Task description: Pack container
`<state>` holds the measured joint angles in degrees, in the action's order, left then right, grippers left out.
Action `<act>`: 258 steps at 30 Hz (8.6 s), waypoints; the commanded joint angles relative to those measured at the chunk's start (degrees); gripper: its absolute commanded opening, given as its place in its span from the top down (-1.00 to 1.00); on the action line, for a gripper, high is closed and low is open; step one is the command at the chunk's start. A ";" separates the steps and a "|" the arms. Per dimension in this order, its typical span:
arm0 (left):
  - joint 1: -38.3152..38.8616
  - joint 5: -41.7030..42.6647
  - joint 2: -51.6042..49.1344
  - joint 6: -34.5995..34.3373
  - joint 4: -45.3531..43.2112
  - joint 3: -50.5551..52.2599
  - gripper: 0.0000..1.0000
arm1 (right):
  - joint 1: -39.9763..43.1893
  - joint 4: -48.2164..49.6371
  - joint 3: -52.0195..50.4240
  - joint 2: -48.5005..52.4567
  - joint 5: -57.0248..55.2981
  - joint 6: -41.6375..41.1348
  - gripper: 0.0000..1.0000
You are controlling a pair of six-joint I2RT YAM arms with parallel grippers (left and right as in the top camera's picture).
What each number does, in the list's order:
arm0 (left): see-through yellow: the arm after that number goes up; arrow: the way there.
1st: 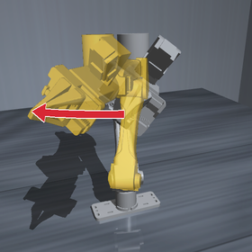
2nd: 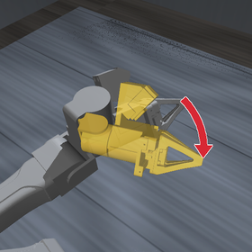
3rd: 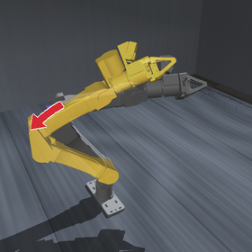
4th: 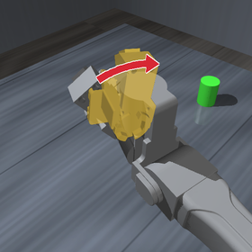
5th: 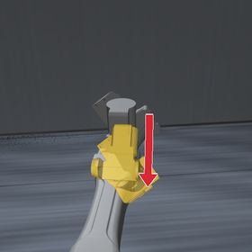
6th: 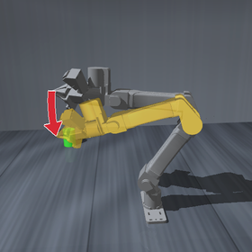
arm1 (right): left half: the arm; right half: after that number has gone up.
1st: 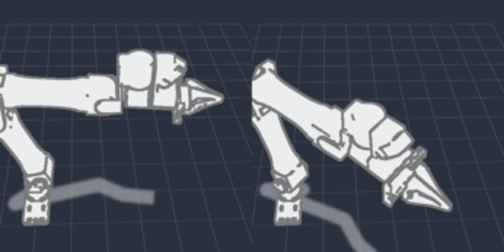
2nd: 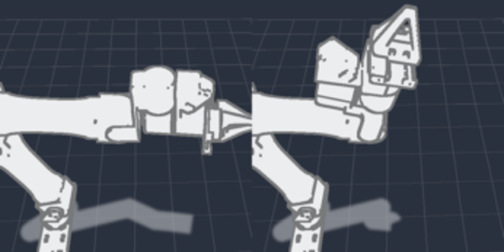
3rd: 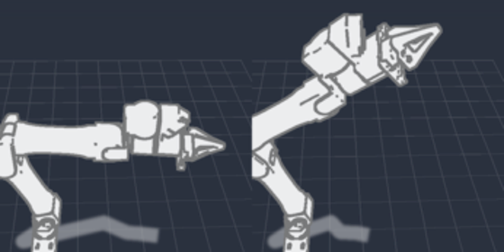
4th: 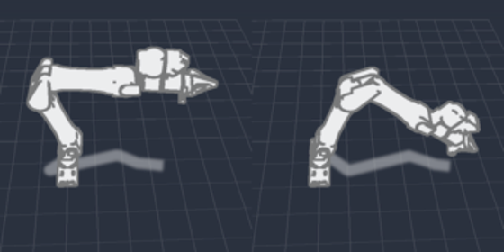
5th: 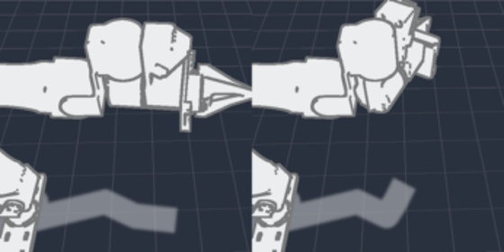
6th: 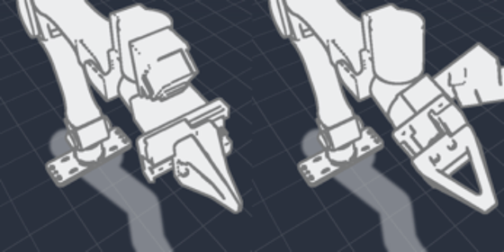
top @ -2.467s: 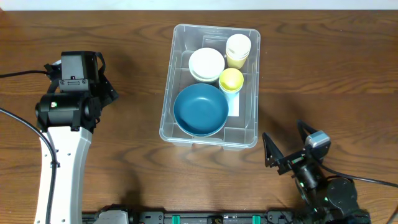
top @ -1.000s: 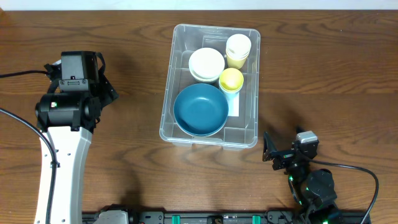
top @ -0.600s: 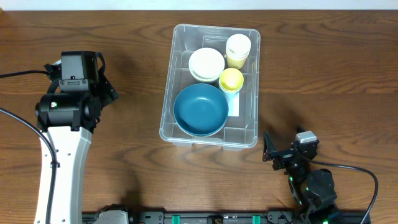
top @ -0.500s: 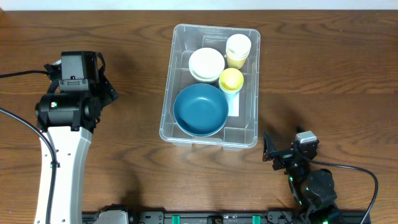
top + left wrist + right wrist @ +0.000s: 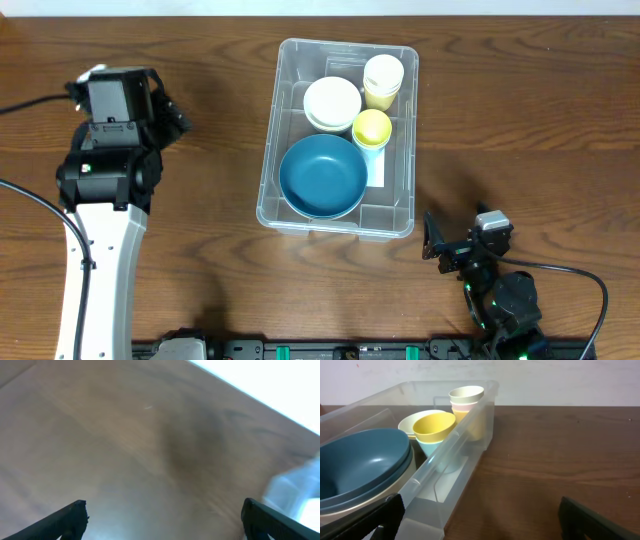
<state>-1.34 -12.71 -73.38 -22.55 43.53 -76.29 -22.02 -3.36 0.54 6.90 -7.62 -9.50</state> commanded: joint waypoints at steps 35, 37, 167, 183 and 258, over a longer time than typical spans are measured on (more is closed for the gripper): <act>-0.13 23.28 65.42 10.16 26.25 17.25 -0.96 | 0.37 -0.07 -0.22 0.15 -1.16 1.01 -0.98; -0.13 23.45 65.42 11.96 25.97 19.69 -0.96 | 0.37 -0.07 -0.22 0.15 -1.16 1.03 -0.99; 5.44 19.96 73.16 22.95 -40.00 75.97 -0.96 | 0.61 0.44 -0.17 0.17 -5.95 11.06 -0.98; 5.44 19.96 73.16 22.95 -40.00 75.97 -0.96 | 0.81 1.05 -0.17 0.20 -23.85 37.86 -0.99; 5.44 19.96 73.16 22.95 -40.02 75.97 -0.96 | 29.14 1.05 -0.20 0.02 -23.85 37.88 -0.98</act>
<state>3.88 7.90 -0.58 -0.14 2.94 -2.33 6.63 -2.11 0.54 7.09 -30.89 27.57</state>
